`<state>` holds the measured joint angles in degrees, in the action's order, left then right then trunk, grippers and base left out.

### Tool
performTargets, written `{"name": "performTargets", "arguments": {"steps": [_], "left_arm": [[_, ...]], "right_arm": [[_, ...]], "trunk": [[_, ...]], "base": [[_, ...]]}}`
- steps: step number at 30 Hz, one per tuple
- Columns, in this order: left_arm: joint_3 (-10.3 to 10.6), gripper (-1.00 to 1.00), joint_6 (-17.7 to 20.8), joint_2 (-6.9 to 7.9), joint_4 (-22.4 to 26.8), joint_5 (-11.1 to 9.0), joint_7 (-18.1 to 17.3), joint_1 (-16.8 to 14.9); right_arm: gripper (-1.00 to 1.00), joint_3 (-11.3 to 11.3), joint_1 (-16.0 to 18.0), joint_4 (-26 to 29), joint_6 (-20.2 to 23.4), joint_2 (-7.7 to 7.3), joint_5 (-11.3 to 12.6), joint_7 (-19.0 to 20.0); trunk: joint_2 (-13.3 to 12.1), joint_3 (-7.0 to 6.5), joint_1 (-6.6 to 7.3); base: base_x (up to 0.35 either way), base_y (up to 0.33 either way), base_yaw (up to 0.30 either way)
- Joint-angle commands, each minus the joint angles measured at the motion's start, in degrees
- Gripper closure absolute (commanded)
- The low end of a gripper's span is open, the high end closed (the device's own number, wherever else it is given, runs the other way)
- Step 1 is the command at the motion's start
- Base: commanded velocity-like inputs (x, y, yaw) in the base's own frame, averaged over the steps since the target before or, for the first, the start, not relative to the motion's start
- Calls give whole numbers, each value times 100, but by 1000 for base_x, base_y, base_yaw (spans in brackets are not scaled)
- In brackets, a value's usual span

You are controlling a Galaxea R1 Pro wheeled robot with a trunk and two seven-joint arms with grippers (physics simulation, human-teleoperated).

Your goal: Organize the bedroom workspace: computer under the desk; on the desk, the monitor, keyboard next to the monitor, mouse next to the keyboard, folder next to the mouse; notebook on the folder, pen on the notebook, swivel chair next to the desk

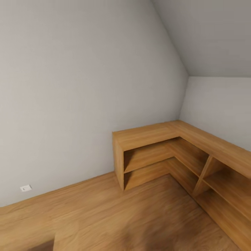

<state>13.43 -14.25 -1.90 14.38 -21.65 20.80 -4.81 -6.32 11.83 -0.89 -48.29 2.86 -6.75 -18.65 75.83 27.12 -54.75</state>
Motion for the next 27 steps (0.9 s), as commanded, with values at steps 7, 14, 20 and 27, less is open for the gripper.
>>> {"name": "performTargets", "arguments": {"steps": [7, 14, 20, 27], "left_arm": [[39, -100, -235, 20, -70, -120, 13, -3], [37, -100, -250, 15, -75, -128, 12, -3], [39, -100, -247, 14, -75, -129, 12, -3], [44, -100, -246, 7, -81, -126, 11, -3]], "right_arm": [[-100, -31, 9, -8, 2, -4, -45, -60], [-100, -31, 8, -8, 2, -4, -45, -60], [-100, -32, 6, -12, 2, -5, -45, -60], [-100, -33, 7, -16, 1, -8, -45, -60]], "trunk": [[3, 6, -2], [3, 6, -2], [3, 6, -2], [3, 6, -2]], "base": [[303, 0, -267], [319, 0, -267], [321, 0, -267], [295, 0, -268]]}}
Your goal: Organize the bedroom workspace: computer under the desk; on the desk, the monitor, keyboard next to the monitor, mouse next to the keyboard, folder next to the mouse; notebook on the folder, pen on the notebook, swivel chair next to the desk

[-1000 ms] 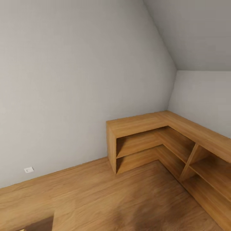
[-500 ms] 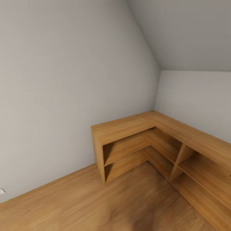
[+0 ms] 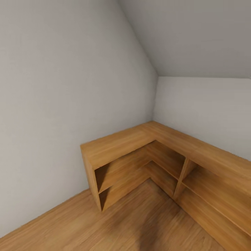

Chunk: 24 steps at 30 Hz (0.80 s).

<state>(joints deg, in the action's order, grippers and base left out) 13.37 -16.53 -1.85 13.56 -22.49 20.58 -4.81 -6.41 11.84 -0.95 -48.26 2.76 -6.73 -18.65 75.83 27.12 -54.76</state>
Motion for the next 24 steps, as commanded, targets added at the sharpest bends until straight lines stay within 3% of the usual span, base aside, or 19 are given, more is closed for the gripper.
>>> {"name": "performTargets", "arguments": {"steps": [1, 24], "left_arm": [[52, -100, -21, -2, -4, -39, 34, -2], [69, -100, -26, -20, -28, -21, 25, -2]], "right_arm": [[-100, -26, 9, -10, -6, -1, -51, -58], [-100, -27, 3, -3, -8, -5, -58, 53]], "trunk": [[3, 6, -2], [3, -4, -2]], "base": [[98, 0, -270], [14, 0, -289]]}}
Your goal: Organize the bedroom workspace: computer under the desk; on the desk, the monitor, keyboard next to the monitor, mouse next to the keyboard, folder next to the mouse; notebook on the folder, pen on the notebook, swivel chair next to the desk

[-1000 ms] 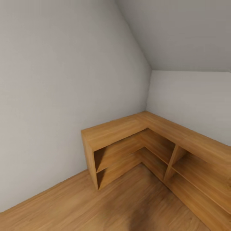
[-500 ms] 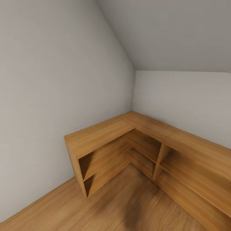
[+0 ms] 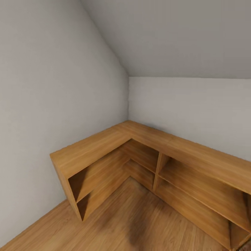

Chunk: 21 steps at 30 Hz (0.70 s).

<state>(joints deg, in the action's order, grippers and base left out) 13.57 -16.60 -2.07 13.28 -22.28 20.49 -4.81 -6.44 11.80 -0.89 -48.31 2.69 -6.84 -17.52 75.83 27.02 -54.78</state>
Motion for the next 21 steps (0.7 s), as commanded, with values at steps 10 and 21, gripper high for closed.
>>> {"name": "performTargets", "arguments": {"steps": [10, 21], "left_arm": [[62, -100, -18, -54, -16, -39, 26, -3], [66, -100, -13, -65, -18, -39, 25, -3]], "right_arm": [[-100, -24, 6, -16, -3, 3, -320, -59], [-100, -24, 6, -17, -3, 3, -341, -59]], "trunk": [[3, -15, 0], [3, -46, 0]], "base": [[0, 0, -295], [109, 78, -295]]}}
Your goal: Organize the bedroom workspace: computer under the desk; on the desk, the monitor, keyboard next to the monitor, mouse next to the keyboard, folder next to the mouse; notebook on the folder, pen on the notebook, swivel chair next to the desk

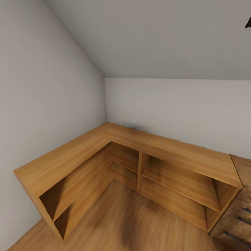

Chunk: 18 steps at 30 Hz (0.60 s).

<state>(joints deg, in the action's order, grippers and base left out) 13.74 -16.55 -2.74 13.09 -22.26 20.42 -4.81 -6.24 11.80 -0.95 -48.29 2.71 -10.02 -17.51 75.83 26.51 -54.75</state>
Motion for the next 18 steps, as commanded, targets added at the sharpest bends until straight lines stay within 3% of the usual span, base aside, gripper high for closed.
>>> {"name": "performTargets", "arguments": {"steps": [1, 18], "left_arm": [[49, -100, -17, 2, 0, -42, 32, -2], [50, -100, -15, -5, 0, -42, 32, -2]], "right_arm": [[-100, -44, 7, -10, -5, 2, -24, -60], [-100, -44, 4, -10, 23, 3, -43, -60]], "trunk": [[3, 3, -2], [3, -57, -2]], "base": [[247, 171, -295], [271, 161, -289]]}}
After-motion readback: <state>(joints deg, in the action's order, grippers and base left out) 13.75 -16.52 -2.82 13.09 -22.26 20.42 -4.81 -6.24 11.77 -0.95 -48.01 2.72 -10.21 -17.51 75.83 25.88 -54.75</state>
